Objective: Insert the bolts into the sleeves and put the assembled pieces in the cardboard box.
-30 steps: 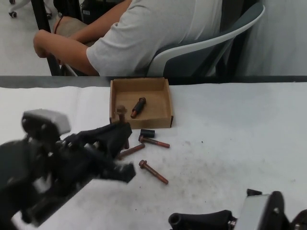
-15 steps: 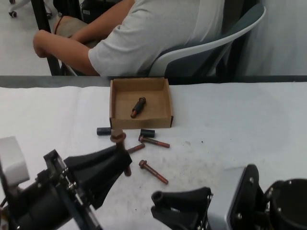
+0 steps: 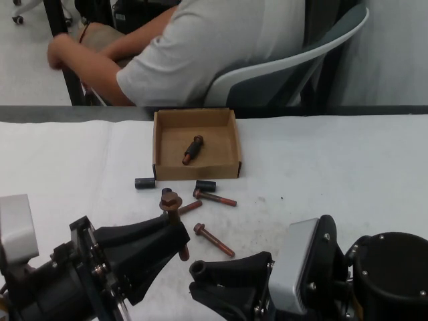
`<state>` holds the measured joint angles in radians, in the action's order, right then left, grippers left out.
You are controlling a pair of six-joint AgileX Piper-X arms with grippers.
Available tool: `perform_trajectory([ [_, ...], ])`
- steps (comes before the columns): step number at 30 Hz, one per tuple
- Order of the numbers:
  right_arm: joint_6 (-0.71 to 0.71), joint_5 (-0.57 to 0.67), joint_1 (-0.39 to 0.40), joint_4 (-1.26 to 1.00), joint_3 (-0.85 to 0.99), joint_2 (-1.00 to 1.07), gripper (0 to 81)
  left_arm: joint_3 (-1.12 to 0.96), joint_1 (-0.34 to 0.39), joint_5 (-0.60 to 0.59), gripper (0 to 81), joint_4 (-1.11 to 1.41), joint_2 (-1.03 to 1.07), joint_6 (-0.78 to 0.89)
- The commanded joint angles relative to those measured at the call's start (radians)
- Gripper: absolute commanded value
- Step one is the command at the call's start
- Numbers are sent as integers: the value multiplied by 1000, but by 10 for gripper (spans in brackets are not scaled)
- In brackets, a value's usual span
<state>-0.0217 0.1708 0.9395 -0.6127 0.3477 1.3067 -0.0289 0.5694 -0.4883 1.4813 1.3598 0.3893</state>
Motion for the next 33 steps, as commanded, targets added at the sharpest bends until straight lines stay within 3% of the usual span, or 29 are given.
perform_trajectory([
  [1,0,9,-4,-17,12,0,2,0,3,-90,8,72,-13,-47],
  [33,16,9,-4,-66,12,0,2,-30,3,-193,8,72,-13,7],
])
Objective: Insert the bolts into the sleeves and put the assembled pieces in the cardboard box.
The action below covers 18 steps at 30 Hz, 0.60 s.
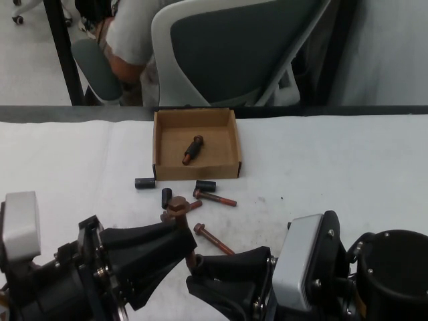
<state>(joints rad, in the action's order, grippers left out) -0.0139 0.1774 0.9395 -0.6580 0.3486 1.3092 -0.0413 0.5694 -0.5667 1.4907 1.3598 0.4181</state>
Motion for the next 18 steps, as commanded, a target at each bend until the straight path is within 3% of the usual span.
perform_trajectory([
  [1,8,2,-4,-21,11,-3,2,-17,3,-115,8,63,-13,-22],
  [18,0,2,-4,-66,11,-3,2,-11,3,-115,8,63,-13,-51],
])
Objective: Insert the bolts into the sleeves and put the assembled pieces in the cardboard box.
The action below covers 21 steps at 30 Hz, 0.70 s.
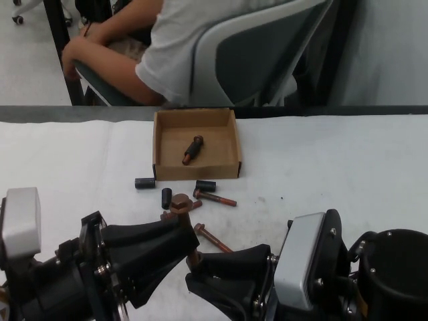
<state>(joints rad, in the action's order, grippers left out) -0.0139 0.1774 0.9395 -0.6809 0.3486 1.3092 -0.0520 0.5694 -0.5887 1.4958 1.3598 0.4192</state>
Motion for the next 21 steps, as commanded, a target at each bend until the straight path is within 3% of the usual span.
perform_trajectory([
  [1,-14,2,-4,-43,11,-3,2,-1,3,-93,8,58,-13,-52],
  [21,-76,-42,-2,-126,-4,-3,2,-1,3,-93,8,58,-13,-52],
])
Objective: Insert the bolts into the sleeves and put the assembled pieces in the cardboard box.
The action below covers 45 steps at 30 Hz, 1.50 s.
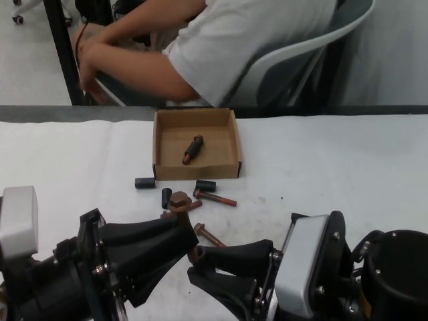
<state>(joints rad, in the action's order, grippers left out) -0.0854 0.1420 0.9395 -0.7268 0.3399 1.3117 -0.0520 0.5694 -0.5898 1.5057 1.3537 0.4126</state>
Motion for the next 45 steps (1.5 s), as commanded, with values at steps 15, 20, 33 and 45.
perform_trajectory([
  [15,-19,66,24,-118,-4,-5,2,-1,3,-92,8,48,-7,-61],
  [20,-27,66,26,-118,-4,-5,2,-1,3,-92,8,48,-7,-63],
  [33,-27,66,26,-130,-4,-5,2,-1,3,-97,180,48,-7,-61],
  [45,-3,62,29,-132,-4,-5,2,-4,1,-115,500,43,-7,-45],
])
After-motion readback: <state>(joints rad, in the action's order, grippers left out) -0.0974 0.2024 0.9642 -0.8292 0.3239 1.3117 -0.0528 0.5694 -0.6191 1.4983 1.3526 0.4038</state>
